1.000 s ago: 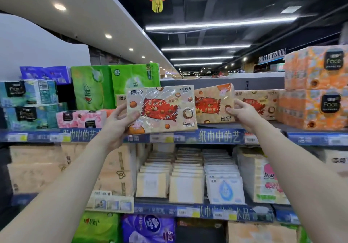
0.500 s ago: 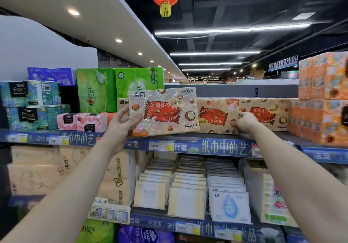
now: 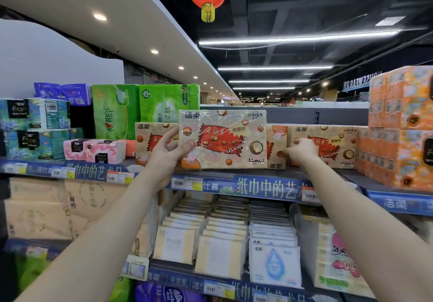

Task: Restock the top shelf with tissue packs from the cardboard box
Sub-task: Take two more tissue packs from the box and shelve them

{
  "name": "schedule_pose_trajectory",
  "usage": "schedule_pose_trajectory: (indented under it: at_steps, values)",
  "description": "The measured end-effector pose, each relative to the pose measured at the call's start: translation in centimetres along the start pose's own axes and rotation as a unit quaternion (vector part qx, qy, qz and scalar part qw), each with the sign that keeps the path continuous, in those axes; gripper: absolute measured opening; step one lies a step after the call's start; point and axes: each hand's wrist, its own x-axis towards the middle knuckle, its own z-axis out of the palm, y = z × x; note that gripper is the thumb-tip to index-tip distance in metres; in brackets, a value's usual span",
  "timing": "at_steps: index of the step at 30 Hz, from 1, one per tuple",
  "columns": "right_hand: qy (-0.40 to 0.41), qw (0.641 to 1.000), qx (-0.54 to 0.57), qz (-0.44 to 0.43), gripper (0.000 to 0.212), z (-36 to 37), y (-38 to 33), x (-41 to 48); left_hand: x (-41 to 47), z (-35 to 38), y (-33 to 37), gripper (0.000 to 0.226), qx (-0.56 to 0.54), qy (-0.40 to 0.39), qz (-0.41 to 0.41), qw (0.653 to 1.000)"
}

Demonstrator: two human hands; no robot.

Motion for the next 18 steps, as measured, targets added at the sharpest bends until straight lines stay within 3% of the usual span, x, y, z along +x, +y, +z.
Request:
schedule_pose_trajectory:
  at_steps: [2, 4, 6, 8, 12, 18]
  values:
    - [0.039, 0.993, 0.108, -0.018, 0.036, -1.7, 0.0, -1.0, 0.3, 1.9, -0.6, 0.074, -0.002, -0.002, 0.0, 1.0]
    - [-0.042, 0.973, 0.224, -0.029, 0.032, -3.7, -0.3, -2.8, 0.6, 4.0, -1.2, 0.073, 0.001, -0.003, -0.005, 1.0]
    - [-0.13, 0.957, 0.252, -0.059, 0.033, -5.7, 0.0, -4.4, 0.9, 6.3, -1.9, 0.07, 0.002, -0.01, -0.01, 1.0]
    - [-0.158, 0.956, 0.227, -0.101, 0.037, -7.4, 1.0, -5.4, 1.1, 8.7, -2.5, 0.07, -0.007, -0.024, -0.015, 1.0]
    - [-0.054, 0.976, 0.167, -0.131, 0.051, -9.7, 3.2, -5.2, 1.5, 13.9, -3.7, 0.07, 0.0, -0.045, -0.017, 0.999]
    - [0.076, 0.985, 0.11, -0.11, 0.03, -12.4, 5.8, -3.8, 2.4, 20.6, -5.5, 0.078, 0.128, -0.075, 0.0, 0.989]
